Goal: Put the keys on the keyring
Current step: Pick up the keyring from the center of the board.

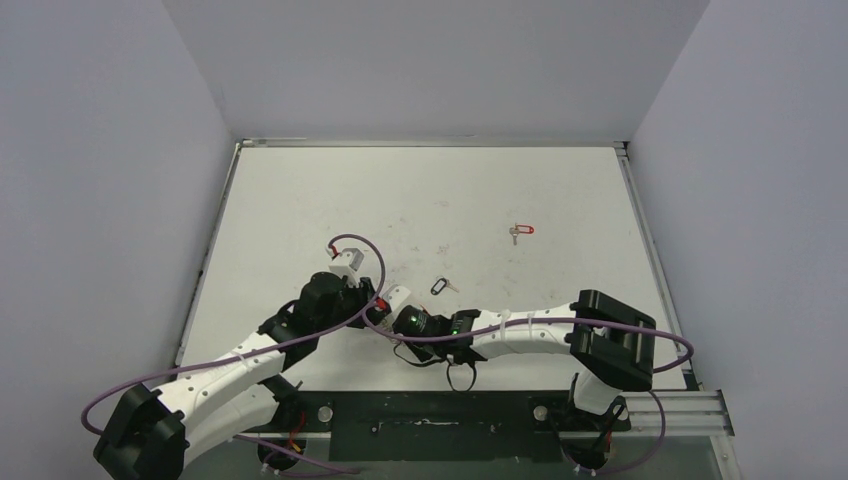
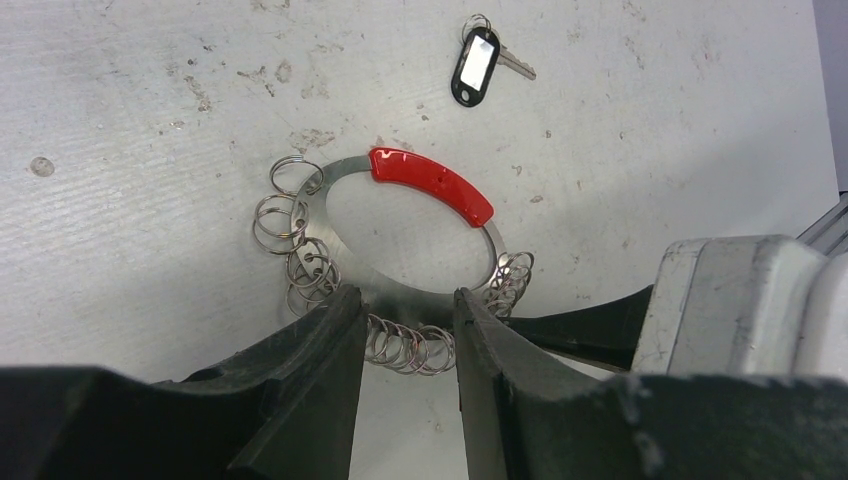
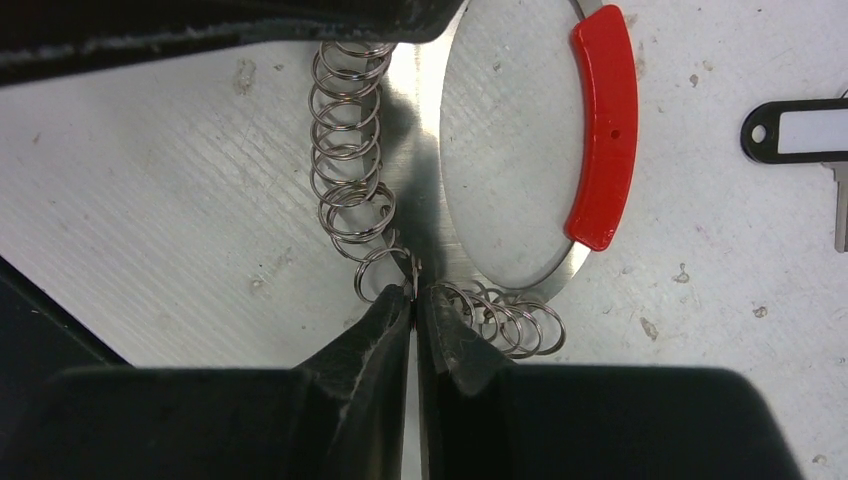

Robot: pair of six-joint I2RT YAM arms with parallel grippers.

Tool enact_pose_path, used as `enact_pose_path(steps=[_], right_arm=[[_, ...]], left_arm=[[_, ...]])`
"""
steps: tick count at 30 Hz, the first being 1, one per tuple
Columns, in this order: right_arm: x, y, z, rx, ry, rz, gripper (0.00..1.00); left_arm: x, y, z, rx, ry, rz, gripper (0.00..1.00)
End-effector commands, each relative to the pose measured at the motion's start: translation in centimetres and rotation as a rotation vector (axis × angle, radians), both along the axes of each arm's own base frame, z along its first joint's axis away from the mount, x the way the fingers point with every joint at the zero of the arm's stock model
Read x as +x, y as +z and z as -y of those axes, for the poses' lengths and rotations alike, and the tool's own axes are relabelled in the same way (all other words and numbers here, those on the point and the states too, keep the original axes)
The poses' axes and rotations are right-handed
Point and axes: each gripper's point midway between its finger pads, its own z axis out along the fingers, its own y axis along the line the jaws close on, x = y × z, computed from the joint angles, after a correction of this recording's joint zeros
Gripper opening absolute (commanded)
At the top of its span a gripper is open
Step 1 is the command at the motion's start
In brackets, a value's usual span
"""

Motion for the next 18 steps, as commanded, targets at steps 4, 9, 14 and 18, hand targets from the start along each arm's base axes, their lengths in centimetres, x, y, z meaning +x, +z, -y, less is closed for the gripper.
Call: enact_pose_path(steps=[4, 9, 14, 18], right_arm=[[1.5, 2.1, -1.1, 0.072, -0.028, 0.047, 0.02], [1.3, 2.7, -1.4, 0.072, 0.039, 0.041, 0.00], [1.0, 5.6, -1.5, 0.159, 0.181, 0.040, 0.00], [0.5, 8.7, -0.8, 0.243, 0.320, 0.059, 0.00]], left_arm=[[0.4, 0.9, 0.0, -0.013, 0.004, 0.035, 0.35], [0.3, 1.5, 0.2, -0.012, -0.030, 0.067, 0.35], [0.0, 2.8, 0.5, -0.031, -0.082, 0.140, 0.36], [-0.2, 4.7, 1.1, -0.075, -0.152, 0.265, 0.36]])
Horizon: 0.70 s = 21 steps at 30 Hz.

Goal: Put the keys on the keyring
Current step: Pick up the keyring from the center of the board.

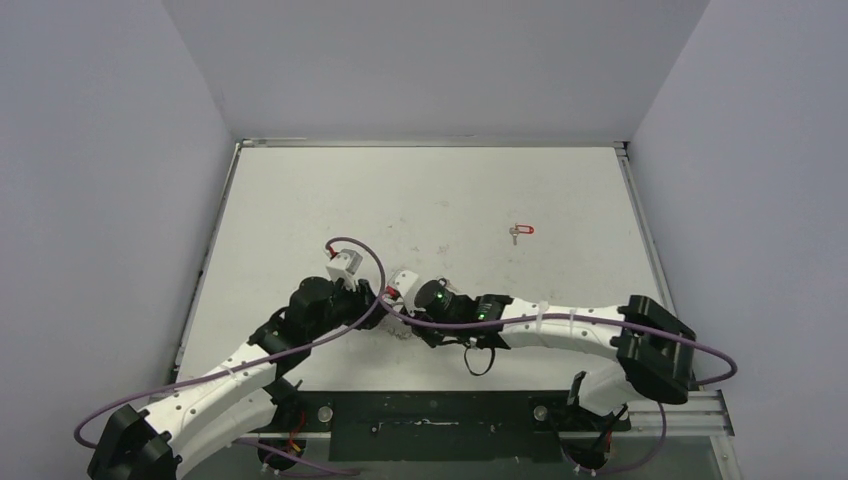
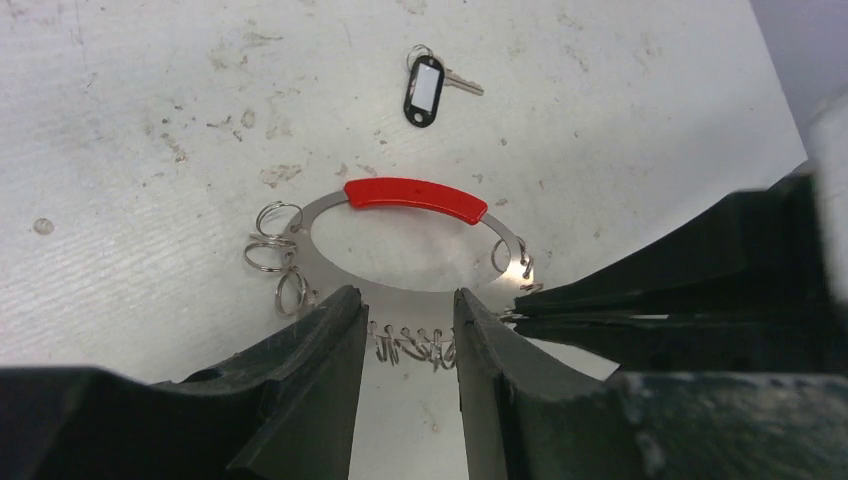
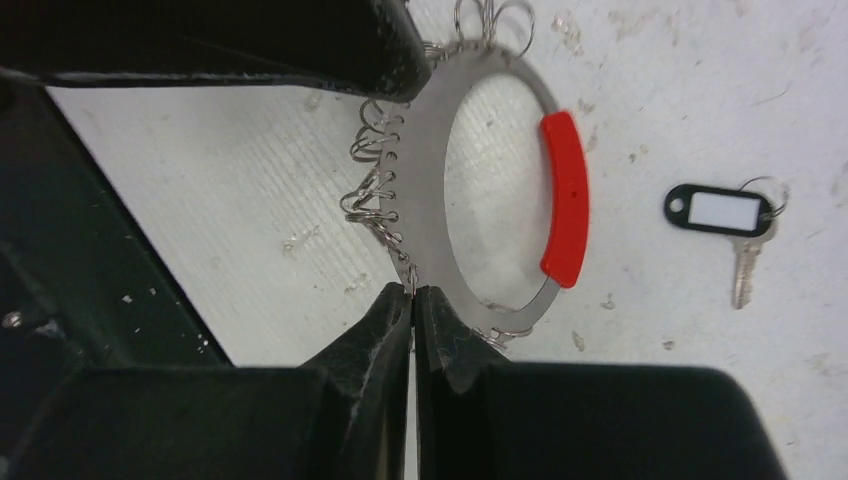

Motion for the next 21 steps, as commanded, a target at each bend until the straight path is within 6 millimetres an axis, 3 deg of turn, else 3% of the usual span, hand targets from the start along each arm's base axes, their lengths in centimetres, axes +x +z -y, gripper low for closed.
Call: enact_pose_path(steps=[1, 4, 9, 21], right_arm=[[-0.4, 5.9, -0.7, 0.181, 0.195, 0.071, 0.00], [-0.5, 8.5, 0.2, 0.253, 0.261, 0.111, 0.00], [-1.3, 10.4, 1.3, 0.323, 0.375, 0.204, 0.00], [-2.0, 11.5, 0.4, 0.463, 0.436, 0.244, 0.00]], left_arm=[[0.0, 3.5, 1.2, -0.067, -0.120, 0.212, 0.36], [-0.4, 5.4, 2.1, -0.113, -0.204, 0.372, 0.36], [-2.0, 6.7, 3.3, -0.129, -0.380, 0.606, 0.36], [-5.5, 7.2, 6.1, -0.141, -0.598, 0.850, 0.33]])
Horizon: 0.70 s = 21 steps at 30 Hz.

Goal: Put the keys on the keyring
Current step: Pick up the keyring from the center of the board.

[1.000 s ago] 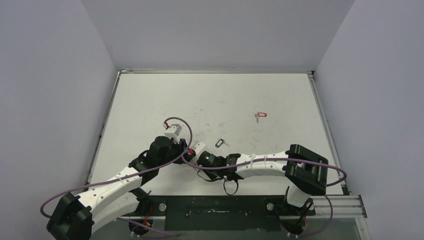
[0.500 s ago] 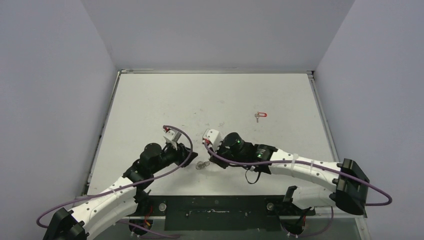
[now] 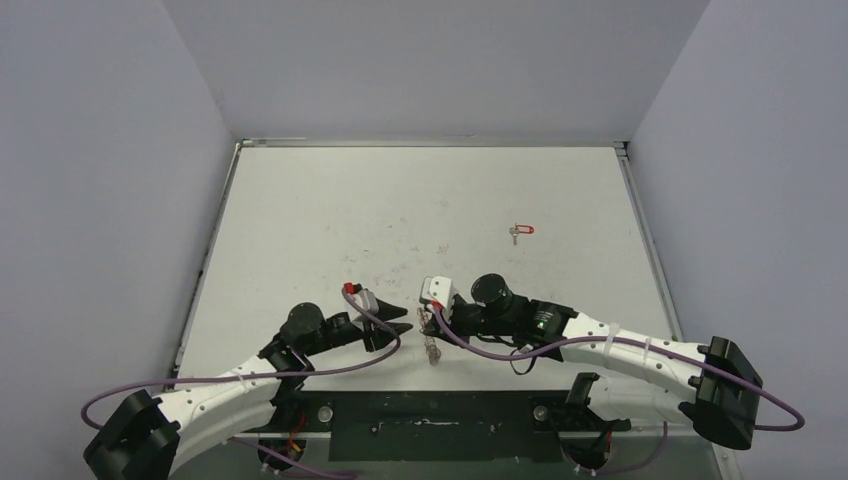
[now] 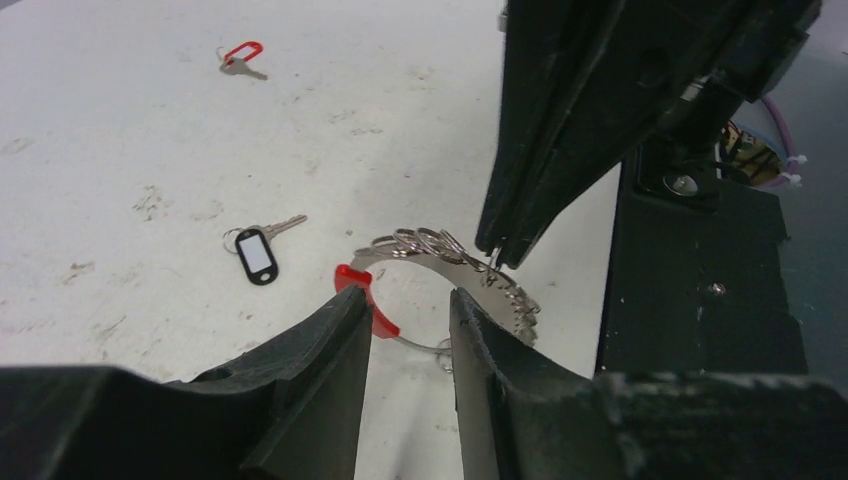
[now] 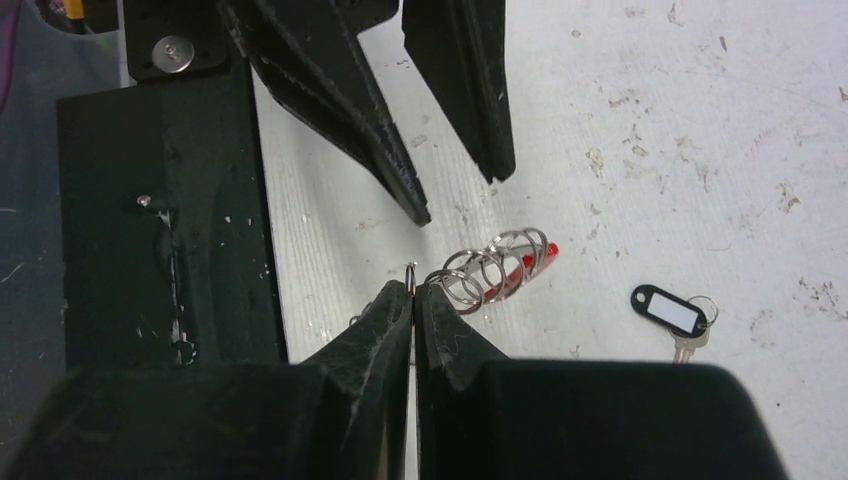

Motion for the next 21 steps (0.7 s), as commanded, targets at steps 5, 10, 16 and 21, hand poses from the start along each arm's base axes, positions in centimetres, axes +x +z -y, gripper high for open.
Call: enact_pose_path(steps=[5, 10, 16, 21], right_arm=[[0.1, 3.6, -2.2, 0.179, 0.065, 0.071, 0.00], [0.1, 3.9, -2.3, 0.197, 0.075, 0.085, 0.00], [0.1, 4.2, -2.5, 0.211, 0.085, 0.084, 0.00], [-0.1, 4.1, -2.6, 0.212, 0.095, 0.075, 0.00]], left_arm=[[-2.5, 2.4, 1.7, -0.031, -0.149, 0.299, 0.28], [-3.1, 2.4, 1.6, -0.033, -0.159, 0.326, 0.29], [-3.2, 2.6, 1.7, -0.028, -0.163, 0.338, 0.21], [-2.9, 2.4, 2.1, -0.016, -0.165, 0.335, 0.09]])
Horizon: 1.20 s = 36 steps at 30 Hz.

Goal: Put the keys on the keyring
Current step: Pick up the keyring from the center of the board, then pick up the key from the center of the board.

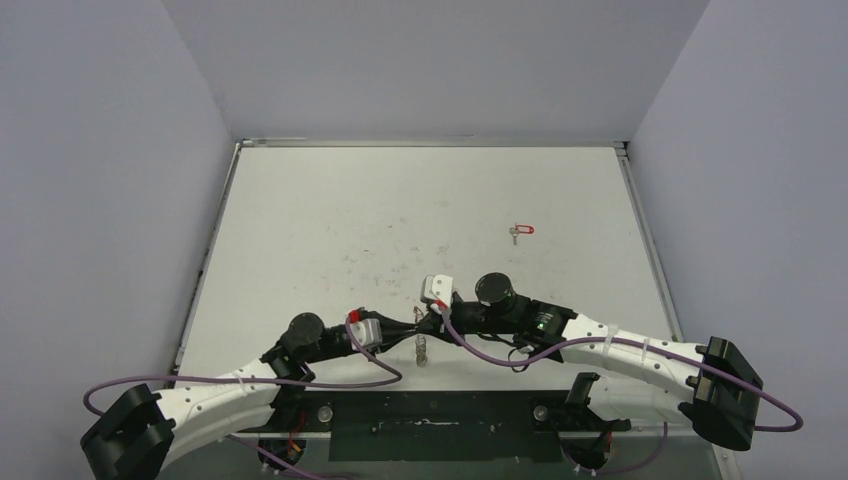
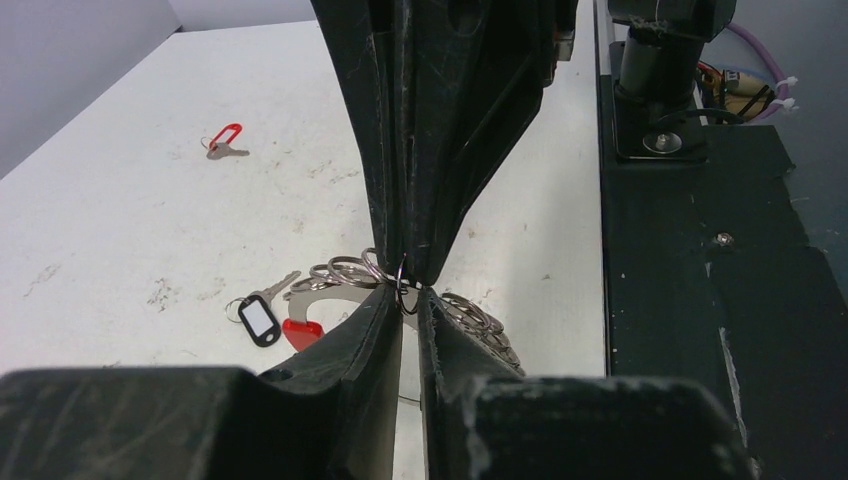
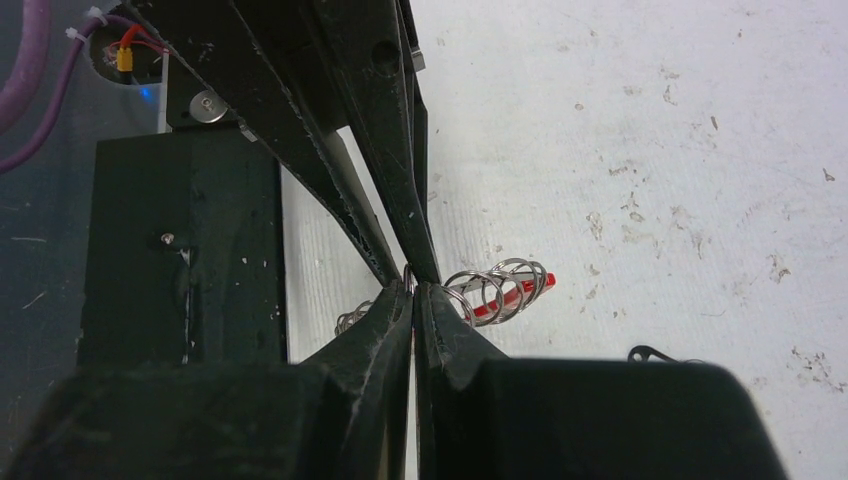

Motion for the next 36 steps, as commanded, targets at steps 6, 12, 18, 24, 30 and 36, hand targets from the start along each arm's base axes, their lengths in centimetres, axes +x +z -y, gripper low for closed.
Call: enact_pose_path(steps=[6, 12, 18, 24, 30, 36], right_arm=[[0.2, 2.2, -1.0, 0.081, 0.031, 0.047, 0.00], [0.8, 2.1, -0.8, 0.073, 0.003, 0.055, 0.00], [1.9, 4.7, -0.4, 0.202, -0.088, 0.083, 0.59], [3.2, 7.3, 1.1, 0.311, -0.172, 0.094, 0.73], [4.6, 7.3, 2.3, 0.316, -0.242, 0.032, 0.74], [7.4, 6.8, 3.6, 0.322, -0.393, -0.040, 0.78]], left_arm=[[0.3, 2.1, 0.6, -0.050, -0.008, 0.070, 0.00], [0.6, 2.4, 0.2, -0.056, 0.026, 0.049, 0.00], [1.7, 1.8, -0.7, -0.039, 0.118, -0.009, 0.00], [2.0, 1.4, -1.0, -0.029, 0.149, -0.032, 0.00], [1.7, 1.1, -1.0, -0.006, 0.127, -0.014, 0.00], [1.2, 1.1, -1.4, 0.020, 0.105, 0.060, 0.00]])
